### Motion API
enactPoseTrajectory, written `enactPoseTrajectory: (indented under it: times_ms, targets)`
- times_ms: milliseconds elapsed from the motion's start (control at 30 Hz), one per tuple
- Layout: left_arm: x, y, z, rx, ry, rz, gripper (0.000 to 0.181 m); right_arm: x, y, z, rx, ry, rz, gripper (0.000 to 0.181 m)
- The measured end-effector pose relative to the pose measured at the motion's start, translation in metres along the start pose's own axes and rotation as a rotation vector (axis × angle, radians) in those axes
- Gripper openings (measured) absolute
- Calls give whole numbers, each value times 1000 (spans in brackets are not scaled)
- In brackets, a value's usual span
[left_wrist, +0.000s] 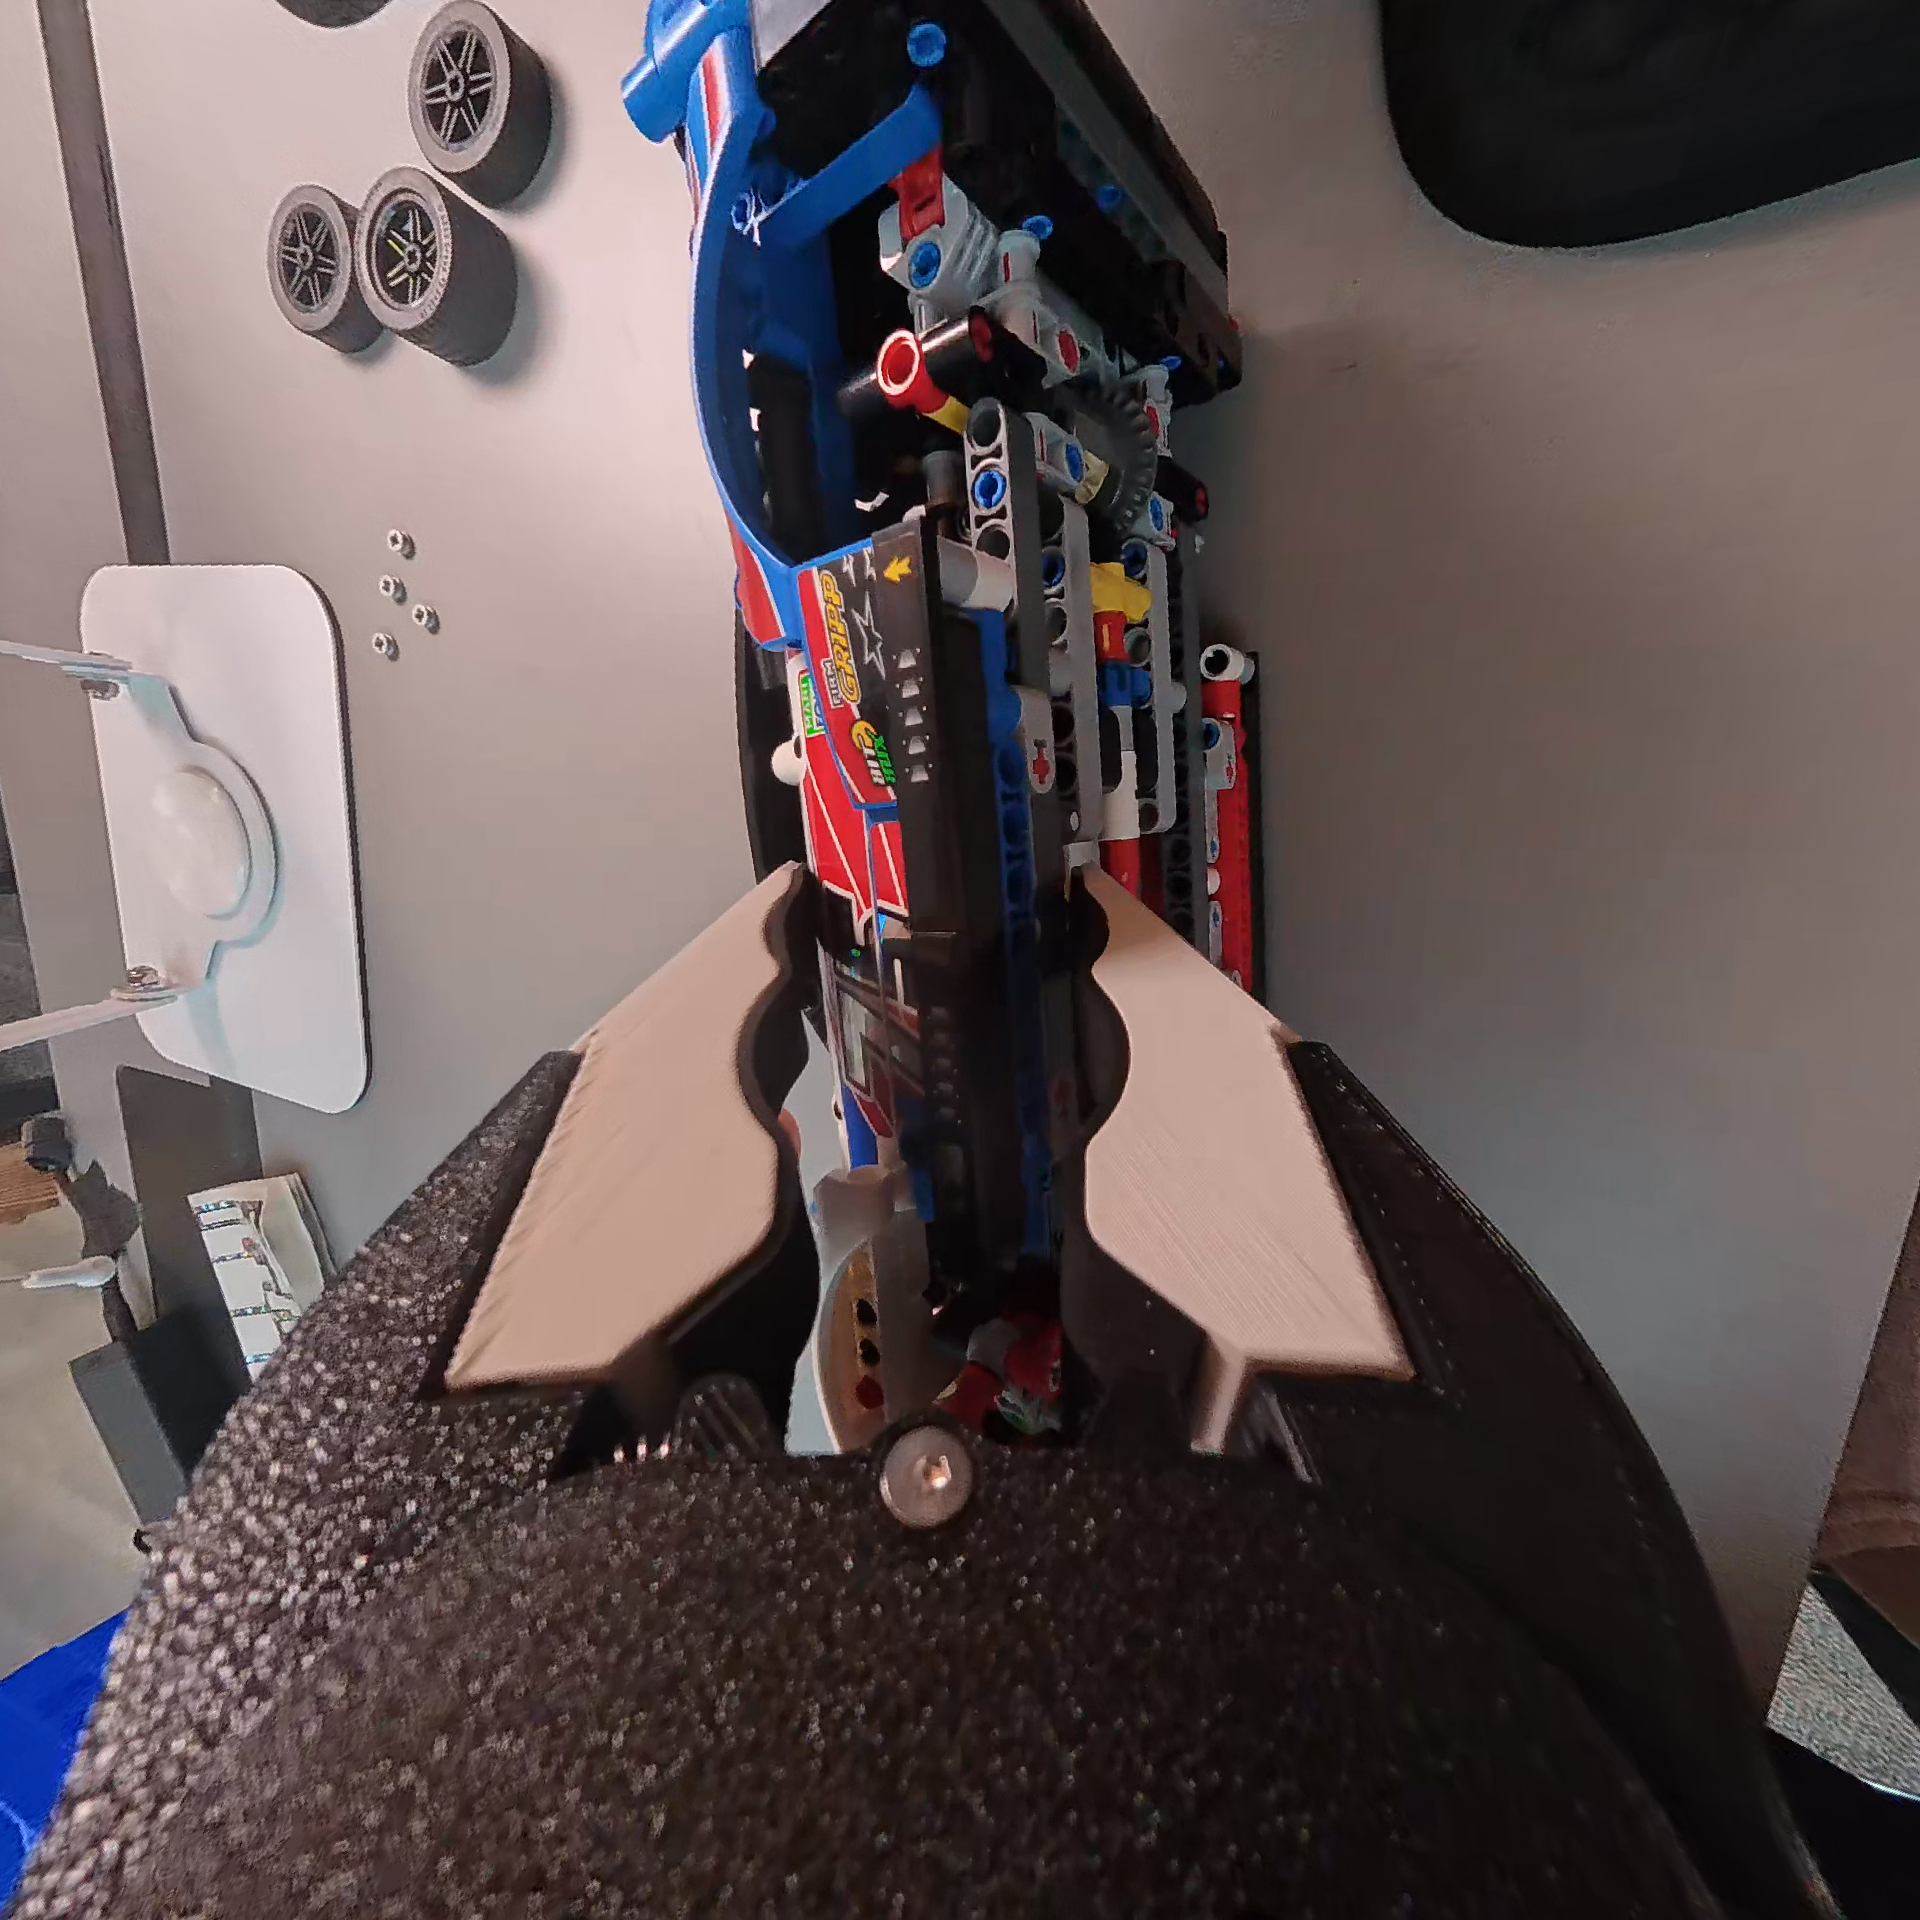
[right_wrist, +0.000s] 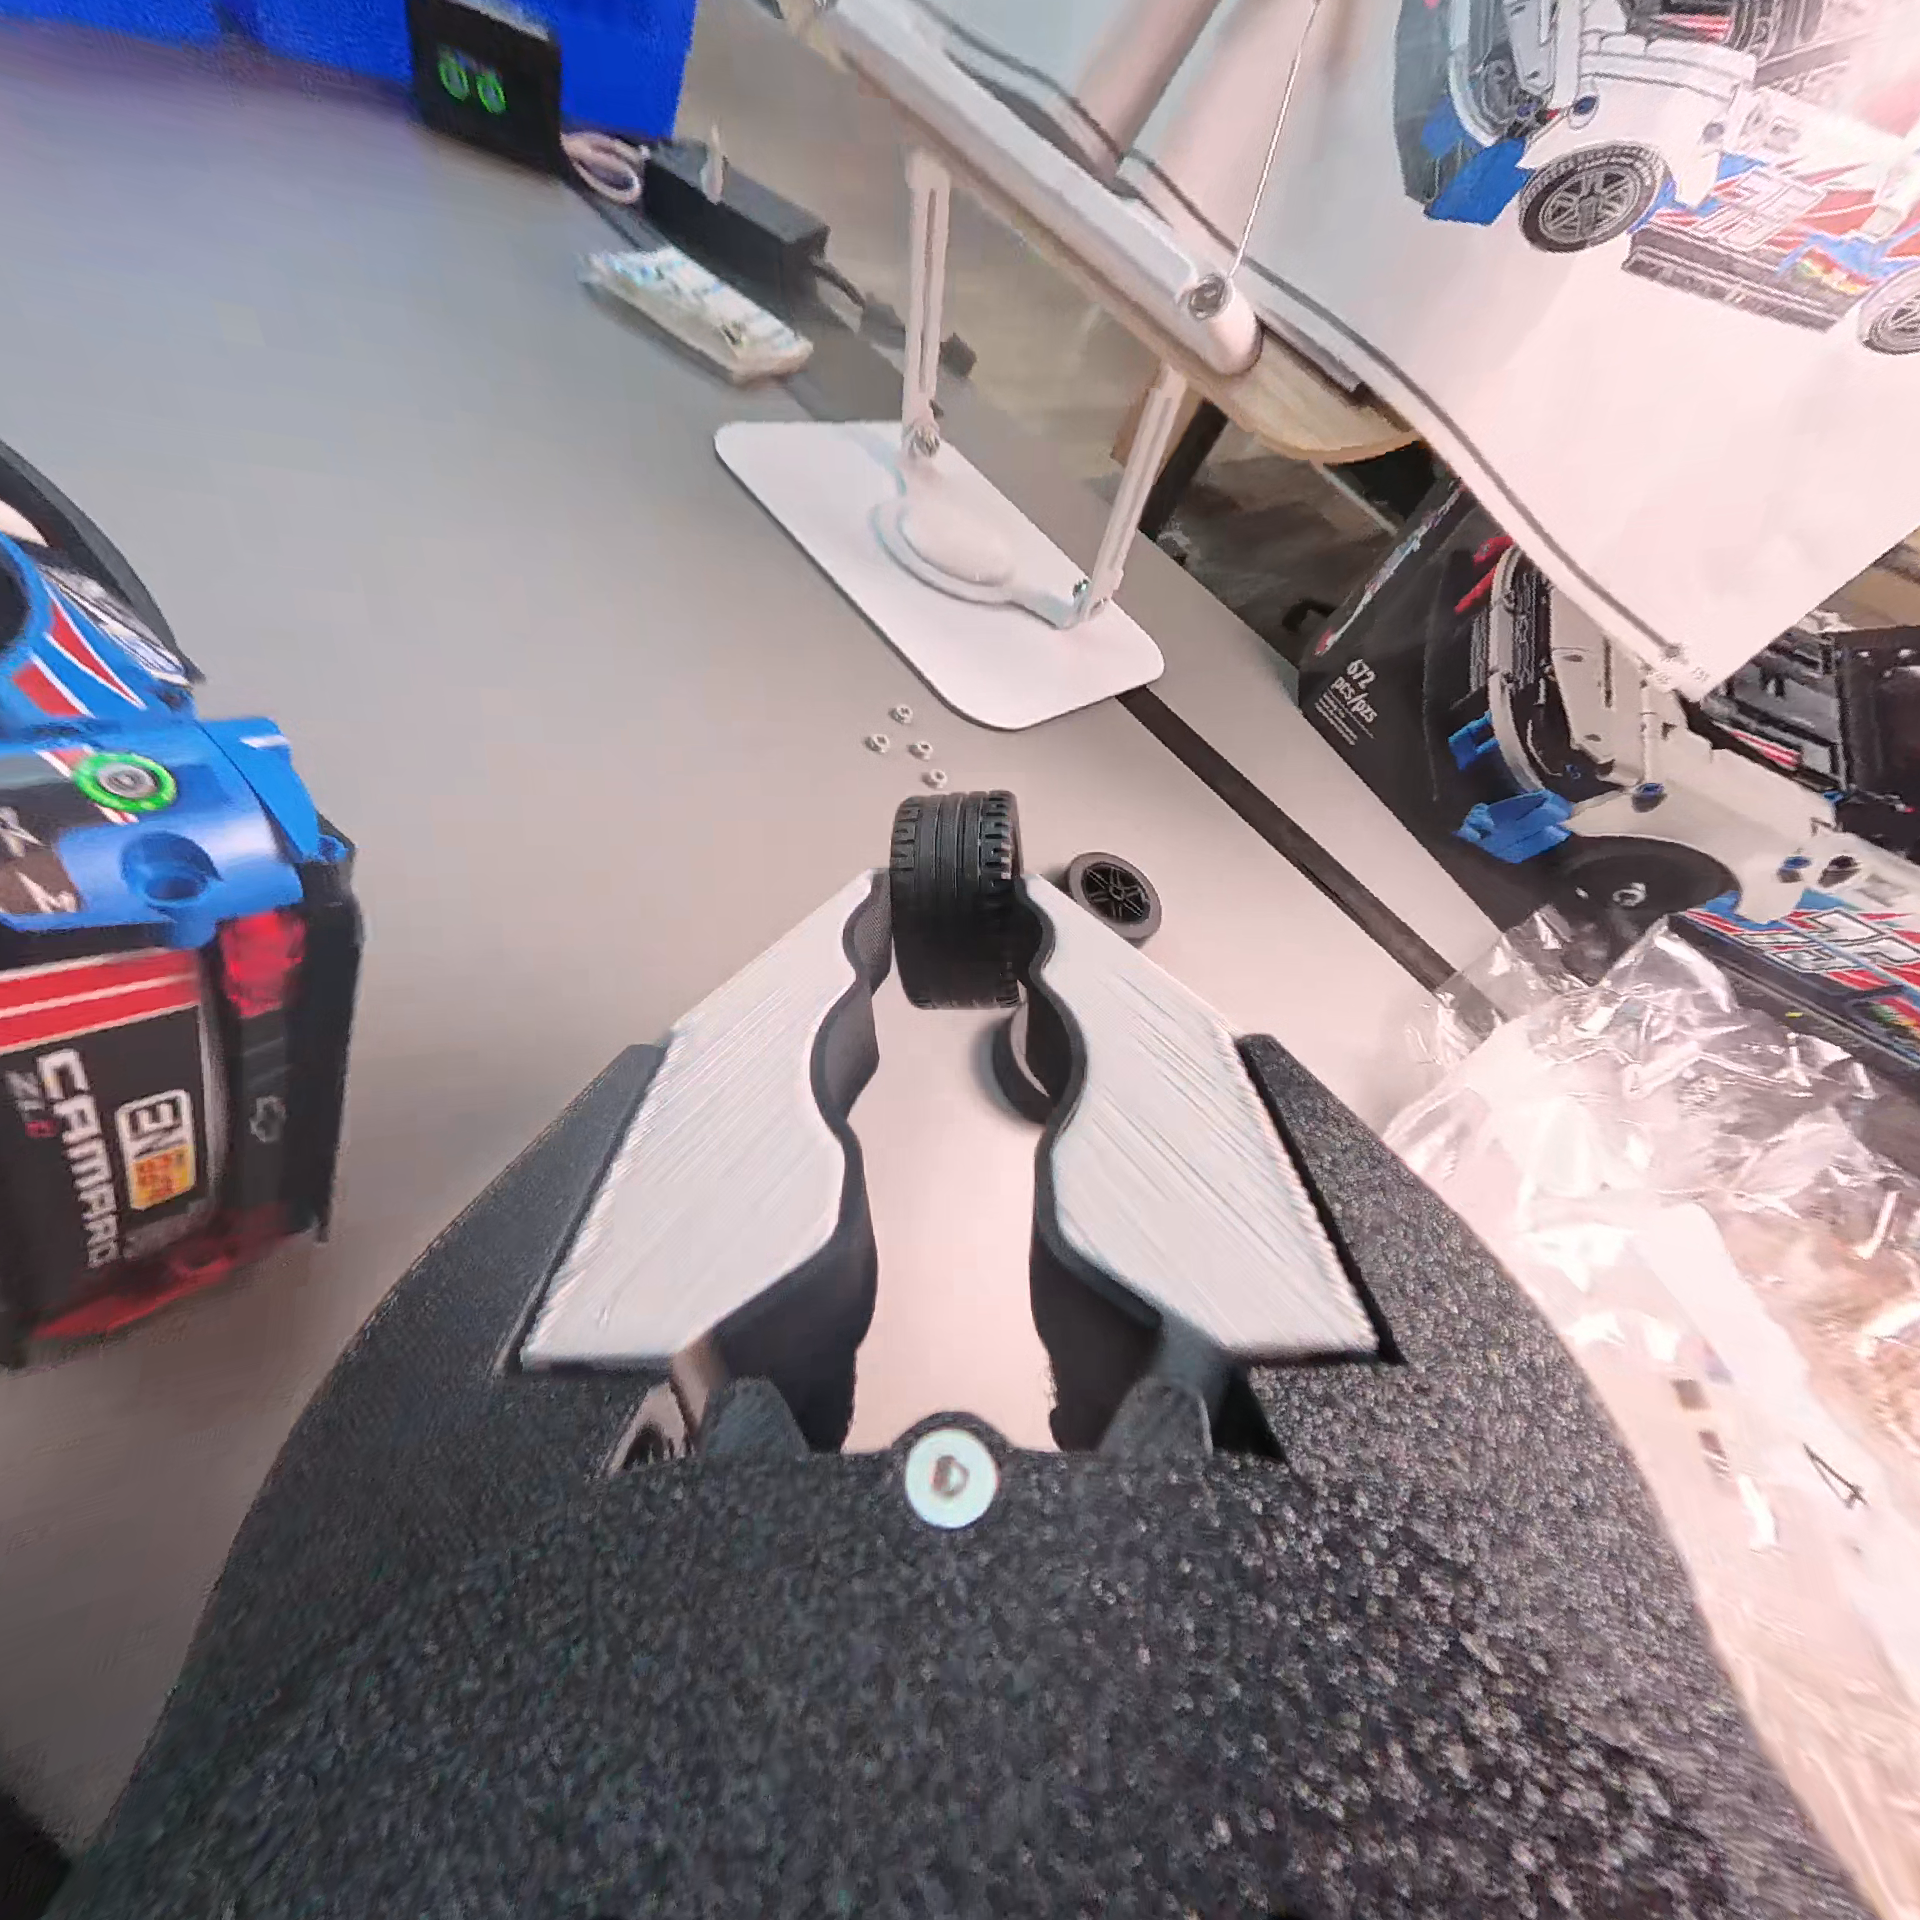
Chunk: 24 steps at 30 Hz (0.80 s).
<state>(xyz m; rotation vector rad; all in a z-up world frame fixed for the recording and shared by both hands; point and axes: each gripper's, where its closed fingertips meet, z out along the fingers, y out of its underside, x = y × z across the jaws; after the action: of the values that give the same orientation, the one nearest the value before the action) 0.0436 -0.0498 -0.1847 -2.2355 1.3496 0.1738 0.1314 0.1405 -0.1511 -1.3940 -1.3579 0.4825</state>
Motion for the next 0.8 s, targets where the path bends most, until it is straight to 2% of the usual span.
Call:
enactPoseTrajectory:
  times_ms: [167, 333, 433, 500, 667, 733, 800]
  targets:
    - [3, -3, -3, 47, 87, -53, 54, -18, -33, -17, 120, -71, 71, 22]
    - [3, -1, -10, 83, 181, -110, 63, -45, -69, -33, 203, -95, 5, 22]
    - [-2, -8, -24, 157, 220, -152, 64, -58, -88, -41, 244, -90, -43, 22]
    - [-11, -17, -41, 253, 231, -194, 63, -66, -103, -47, 283, -91, -54, 22]
    - [-35, -48, -93, 625, 218, -358, 45, -90, -143, -64, 392, -103, -11, 22]
    - [-37, -52, -105, 719, 197, -388, 34, -103, -157, -67, 431, -110, 7, 21]
    - [-31, -53, -114, 789, 208, -409, 32, -121, -167, -68, 461, -132, -1, 21]
